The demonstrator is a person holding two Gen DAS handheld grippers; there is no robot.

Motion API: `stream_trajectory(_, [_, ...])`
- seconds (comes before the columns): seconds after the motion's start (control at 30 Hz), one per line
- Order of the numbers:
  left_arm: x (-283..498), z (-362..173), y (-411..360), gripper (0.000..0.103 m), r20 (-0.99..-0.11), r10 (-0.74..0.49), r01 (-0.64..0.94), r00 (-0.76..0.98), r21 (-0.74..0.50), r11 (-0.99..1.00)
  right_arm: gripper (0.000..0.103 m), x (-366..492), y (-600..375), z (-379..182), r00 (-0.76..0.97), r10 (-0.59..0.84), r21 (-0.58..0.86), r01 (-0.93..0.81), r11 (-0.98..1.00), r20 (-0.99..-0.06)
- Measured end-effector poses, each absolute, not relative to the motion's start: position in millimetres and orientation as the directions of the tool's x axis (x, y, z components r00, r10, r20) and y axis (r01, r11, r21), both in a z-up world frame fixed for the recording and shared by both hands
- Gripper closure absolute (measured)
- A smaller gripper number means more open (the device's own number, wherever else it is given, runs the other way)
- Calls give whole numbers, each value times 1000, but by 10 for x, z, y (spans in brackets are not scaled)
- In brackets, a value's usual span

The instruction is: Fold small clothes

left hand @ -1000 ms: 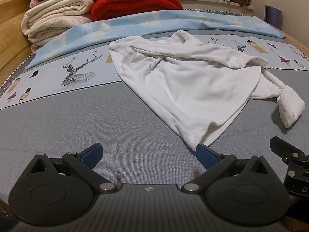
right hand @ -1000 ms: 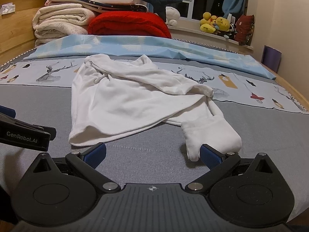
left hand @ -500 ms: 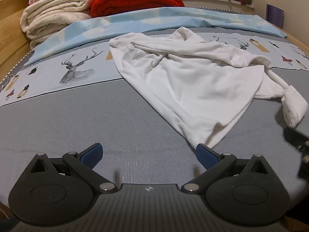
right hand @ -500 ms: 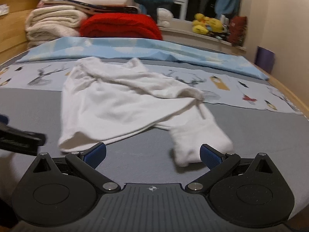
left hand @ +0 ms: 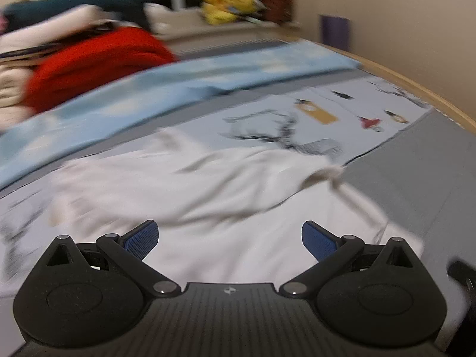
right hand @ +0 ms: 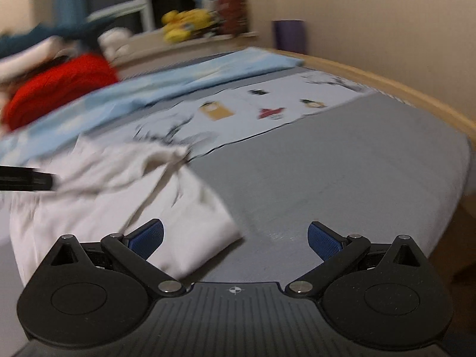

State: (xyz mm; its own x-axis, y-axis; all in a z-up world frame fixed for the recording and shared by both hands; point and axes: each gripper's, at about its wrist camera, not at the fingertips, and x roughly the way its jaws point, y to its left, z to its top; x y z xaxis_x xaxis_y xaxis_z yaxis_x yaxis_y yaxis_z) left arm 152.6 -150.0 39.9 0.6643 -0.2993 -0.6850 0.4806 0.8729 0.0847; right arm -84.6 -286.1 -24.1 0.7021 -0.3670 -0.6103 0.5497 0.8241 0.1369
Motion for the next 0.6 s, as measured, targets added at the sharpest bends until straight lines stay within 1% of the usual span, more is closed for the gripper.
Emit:
stream_trajectory(0.07, [1814,300,-1872,0,-714,-345,521,609,33,853,1,-863,-2933,-236,701,-358,180,569,803,-617])
stream_trajectory(0.13, [1997,196,-2189,1,-719,-388,551,577,-8,835,1,-850,-3001,-253,698,-336,202,567,799,-633])
stream_trajectory(0.2, [2093,81,-2535,13,-709,-411,589,574,9,808,1,-825,-3036,-270,694,-317,209,561,801,-647])
stream_trajectory(0.23, [2122,0,-2687,23,-713,-406,610,572,38,792,1,-808,-3016,-270,693,-305,213,554,805,-653])
stream_trajectory(0.3, [2198,-183,-2946,26,-745,-378,645,550,90,759,1,-777,-3008,-288,696,-279,215,533,818,-662])
stream_trajectory(0.33, [2212,-245,-3008,32,-751,-380,657,540,94,748,1,-774,-3008,-286,697,-271,216,526,823,-664])
stream_trajectory(0.4, [2282,-327,-3069,70,-763,-386,672,519,85,735,1,-775,-3008,-288,698,-253,224,515,828,-670])
stream_trajectory(0.43, [2332,-332,-3043,96,-771,-383,661,509,65,747,1,-776,-3007,-289,698,-240,231,509,829,-675])
stream_trajectory(0.5, [2487,-200,-2839,96,-761,-402,594,509,-27,804,1,-762,-3015,-299,694,-231,237,508,828,-681])
stream_trajectory(0.53, [2523,-56,-2689,96,-733,-412,567,541,-44,823,1,-762,-3018,-302,692,-230,239,511,826,-684])
stream_trajectory(0.6, [2566,326,-2171,96,-665,-393,481,635,-56,875,1,-763,-3026,-299,694,-224,250,512,822,-685])
